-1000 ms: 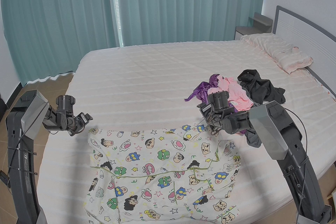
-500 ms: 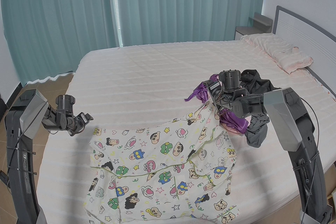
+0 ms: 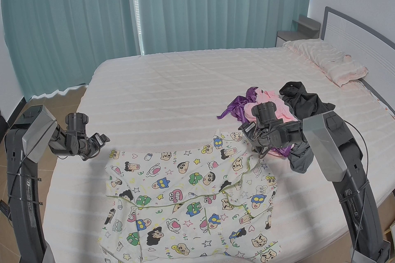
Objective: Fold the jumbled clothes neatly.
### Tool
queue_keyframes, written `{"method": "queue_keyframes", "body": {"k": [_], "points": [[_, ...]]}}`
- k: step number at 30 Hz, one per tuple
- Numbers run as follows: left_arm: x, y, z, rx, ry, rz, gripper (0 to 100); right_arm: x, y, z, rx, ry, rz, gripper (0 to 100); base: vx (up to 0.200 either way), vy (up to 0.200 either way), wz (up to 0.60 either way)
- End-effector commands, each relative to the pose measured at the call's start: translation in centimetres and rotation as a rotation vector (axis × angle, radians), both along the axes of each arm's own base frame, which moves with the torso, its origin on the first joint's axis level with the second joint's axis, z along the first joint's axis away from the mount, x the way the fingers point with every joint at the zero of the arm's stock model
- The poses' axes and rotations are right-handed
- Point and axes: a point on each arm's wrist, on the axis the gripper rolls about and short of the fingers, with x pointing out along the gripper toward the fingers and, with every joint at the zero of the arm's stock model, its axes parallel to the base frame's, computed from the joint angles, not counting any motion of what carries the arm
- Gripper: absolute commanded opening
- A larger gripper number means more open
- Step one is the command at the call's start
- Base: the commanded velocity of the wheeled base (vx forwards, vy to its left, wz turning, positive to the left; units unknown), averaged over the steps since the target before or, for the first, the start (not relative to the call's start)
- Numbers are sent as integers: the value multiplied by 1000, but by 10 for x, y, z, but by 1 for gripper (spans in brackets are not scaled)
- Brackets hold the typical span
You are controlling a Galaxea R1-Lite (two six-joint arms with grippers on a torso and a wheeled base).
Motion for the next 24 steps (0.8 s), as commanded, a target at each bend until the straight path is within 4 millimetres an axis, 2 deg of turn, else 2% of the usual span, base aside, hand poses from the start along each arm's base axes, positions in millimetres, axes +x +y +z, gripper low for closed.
{"method": "queue_keyframes", "body": {"k": [1, 5, 6, 9, 15, 21, 23, 24], "points": [[-7, -3, 4, -13, 10, -13, 100, -3, -5, 29, 4, 1, 2, 100, 0, 0, 0], [-19, -4, 15, -61, 9, -60, 100, -2, -14, 59, -15, -55, 22, 100, 0, 0, 0], [-19, -4, 15, -61, 9, -60, 100, -2, -14, 59, -15, -55, 22, 100, 0, 0, 0], [-33, -6, 35, -114, -7, -107, 100, -6, -23, 90, -46, -113, 48, 100, 0, 0, 0], [-63, -11, 51, -180, 13, -166, 100, -41, -38, 73, -145, 2, 158, 100, 0, 0, 0], [-105, -20, 57, -260, 68, -223, 100, -91, -53, 43, -221, 58, 276, 100, 0, 0, 0], [-107, -20, 57, -262, 71, -225, 100, -94, -54, 42, -223, 57, 282, 100, -100, 0, 0], [-124, -24, 56, -281, 101, -233, 100, -116, -60, 32, -234, 45, 329, 100, -200, 0, 0]]}}
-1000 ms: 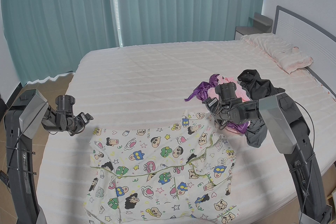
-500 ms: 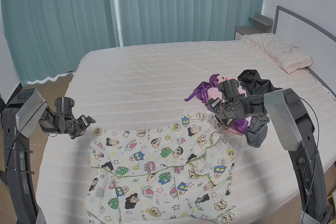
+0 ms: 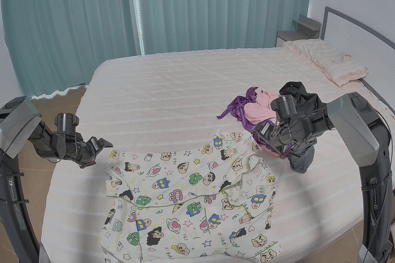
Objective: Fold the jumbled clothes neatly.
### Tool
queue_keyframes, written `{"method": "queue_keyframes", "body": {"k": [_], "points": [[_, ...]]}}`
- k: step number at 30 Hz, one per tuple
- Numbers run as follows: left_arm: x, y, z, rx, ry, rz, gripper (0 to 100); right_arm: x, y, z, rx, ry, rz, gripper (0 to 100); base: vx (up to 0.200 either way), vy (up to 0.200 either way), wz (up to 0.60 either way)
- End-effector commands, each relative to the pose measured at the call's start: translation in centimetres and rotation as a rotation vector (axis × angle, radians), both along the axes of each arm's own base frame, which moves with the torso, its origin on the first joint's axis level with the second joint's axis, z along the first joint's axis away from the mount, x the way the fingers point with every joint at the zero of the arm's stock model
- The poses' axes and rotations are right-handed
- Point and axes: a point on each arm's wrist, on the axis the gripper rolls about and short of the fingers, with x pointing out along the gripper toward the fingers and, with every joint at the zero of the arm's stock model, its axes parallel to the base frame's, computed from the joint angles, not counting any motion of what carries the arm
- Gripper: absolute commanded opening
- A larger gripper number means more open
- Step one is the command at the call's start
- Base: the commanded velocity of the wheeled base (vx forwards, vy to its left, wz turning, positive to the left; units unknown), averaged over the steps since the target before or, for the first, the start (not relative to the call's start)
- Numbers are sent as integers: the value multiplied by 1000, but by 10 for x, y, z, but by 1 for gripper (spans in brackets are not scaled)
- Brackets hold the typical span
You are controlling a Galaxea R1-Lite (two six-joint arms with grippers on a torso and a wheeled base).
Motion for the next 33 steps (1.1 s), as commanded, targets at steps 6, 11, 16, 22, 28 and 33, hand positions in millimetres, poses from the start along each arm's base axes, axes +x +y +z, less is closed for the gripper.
{"method": "queue_keyframes", "body": {"k": [6, 11, 16, 22, 28, 33], "points": [[-88, -17, 10, -93, 126, -57, 100, -99, -27, -16, -52, -32, 169, 100, -200, 0, 0], [-108, -21, 4, -121, 149, -79, 100, -118, -25, -22, -43, -37, 190, 100, -200, 0, 0], [-126, -36, 11, -144, 164, -91, 100, -137, -19, -23, -13, -43, 193, 100, -200, 0, 0], [-137, -56, 10, -171, 204, -116, 100, -146, -21, -26, 38, -66, 152, 100, -100, 0, 0], [-146, -72, 1, -100, 161, -149, 100, -165, -22, -29, 122, -93, 165, 100, 0, 0, 0], [-165, -84, -10, -12, 109, -285, 100, -173, -24, -29, 148, -131, 175, 100, 0, 0, 0]]}}
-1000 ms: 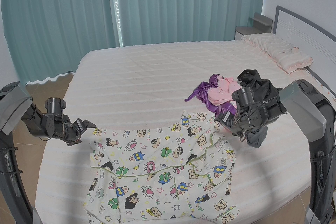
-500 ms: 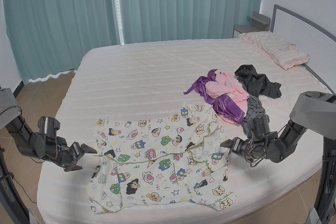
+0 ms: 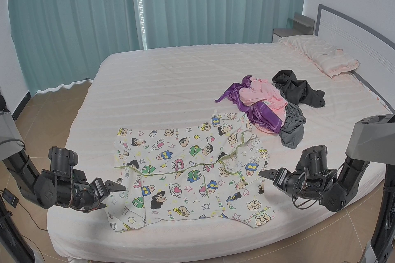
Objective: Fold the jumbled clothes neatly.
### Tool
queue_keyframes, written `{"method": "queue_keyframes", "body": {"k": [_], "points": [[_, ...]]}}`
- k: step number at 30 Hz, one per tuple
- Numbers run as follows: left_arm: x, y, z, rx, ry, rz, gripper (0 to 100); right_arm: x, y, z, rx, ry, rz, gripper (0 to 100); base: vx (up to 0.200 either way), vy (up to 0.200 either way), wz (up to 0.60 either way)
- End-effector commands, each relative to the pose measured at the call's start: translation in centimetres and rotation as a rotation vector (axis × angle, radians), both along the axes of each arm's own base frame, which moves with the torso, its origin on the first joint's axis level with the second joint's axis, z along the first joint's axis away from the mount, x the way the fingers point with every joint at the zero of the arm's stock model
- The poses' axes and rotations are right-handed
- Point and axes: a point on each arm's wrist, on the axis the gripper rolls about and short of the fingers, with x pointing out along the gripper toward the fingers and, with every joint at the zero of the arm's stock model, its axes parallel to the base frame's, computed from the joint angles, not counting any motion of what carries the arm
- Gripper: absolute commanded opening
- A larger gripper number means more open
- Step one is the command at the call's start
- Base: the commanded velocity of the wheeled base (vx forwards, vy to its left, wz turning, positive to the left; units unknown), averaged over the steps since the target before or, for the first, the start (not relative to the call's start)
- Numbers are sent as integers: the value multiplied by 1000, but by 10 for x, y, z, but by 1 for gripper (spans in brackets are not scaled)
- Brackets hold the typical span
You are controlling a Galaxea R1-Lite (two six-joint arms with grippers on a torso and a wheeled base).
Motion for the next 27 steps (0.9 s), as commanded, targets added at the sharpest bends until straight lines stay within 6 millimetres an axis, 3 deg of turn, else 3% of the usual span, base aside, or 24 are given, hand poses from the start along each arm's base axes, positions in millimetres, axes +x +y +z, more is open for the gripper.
{"method": "queue_keyframes", "body": {"k": [1, 6, 14, 18, 27], "points": [[-22, -11, -15, 66, 4, -124, 100, -12, -3, -4, 10, 10, 10, 100, 0, 0, 0], [-31, -9, -31, 238, -158, -346, 100, -15, -4, -1, 18, -18, 11, 100, 0, 0, 0], [-13, 24, -69, 654, -410, -775, 100, -18, -2, -1, 19, -18, 20, 100, 0, 0, 0], [-17, 23, -84, 714, -417, -934, 100, -18, -2, -2, 21, -17, 24, 100, 0, 0, 0], [-20, 4, -89, 658, -456, -1042, 100, -19, -2, -2, 30, -10, 37, 100, 0, 0, 0]]}}
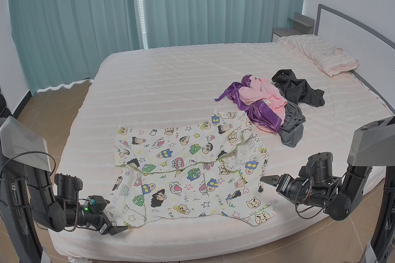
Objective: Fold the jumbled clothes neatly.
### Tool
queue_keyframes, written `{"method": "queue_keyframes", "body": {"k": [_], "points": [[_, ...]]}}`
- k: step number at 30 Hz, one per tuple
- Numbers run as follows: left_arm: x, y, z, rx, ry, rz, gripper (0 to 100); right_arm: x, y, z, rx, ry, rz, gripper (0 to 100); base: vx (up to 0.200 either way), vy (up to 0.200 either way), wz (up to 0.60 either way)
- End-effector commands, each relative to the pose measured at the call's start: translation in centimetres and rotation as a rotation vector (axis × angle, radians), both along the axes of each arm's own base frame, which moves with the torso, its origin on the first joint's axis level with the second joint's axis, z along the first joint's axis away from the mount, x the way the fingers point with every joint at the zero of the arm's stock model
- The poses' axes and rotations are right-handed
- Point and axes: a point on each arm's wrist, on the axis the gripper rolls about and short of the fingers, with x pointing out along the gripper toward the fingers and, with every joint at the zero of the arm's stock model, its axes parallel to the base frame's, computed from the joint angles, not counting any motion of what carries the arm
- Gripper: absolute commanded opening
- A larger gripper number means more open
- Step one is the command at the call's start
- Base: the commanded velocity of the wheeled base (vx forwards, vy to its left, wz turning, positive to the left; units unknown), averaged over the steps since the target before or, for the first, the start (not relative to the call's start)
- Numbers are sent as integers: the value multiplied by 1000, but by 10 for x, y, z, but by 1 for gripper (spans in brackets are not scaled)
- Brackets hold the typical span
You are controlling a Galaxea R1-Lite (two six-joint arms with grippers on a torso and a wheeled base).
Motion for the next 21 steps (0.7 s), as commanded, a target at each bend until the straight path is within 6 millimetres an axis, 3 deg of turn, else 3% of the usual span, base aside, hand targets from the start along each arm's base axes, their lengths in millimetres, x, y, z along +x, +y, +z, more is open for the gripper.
{"method": "queue_keyframes", "body": {"k": [1, 14, 15, 21], "points": [[-5, -8, -20, -18, 79, -52, 100, -1, 0, -1, 0, 6, 5, 100, 0, 0, 0], [1, -21, -24, -24, 68, -110, 100, -1, 0, -1, 4, 6, 3, 100, 0, 0, 0], [1, -21, -24, -24, 68, -110, 0, -1, 0, -1, 2, 6, 4, 100, 0, 0, 0], [-4, -11, -23, -26, 87, -66, 0, -1, 0, -2, 6, 10, 8, 100, 0, 0, 0]]}}
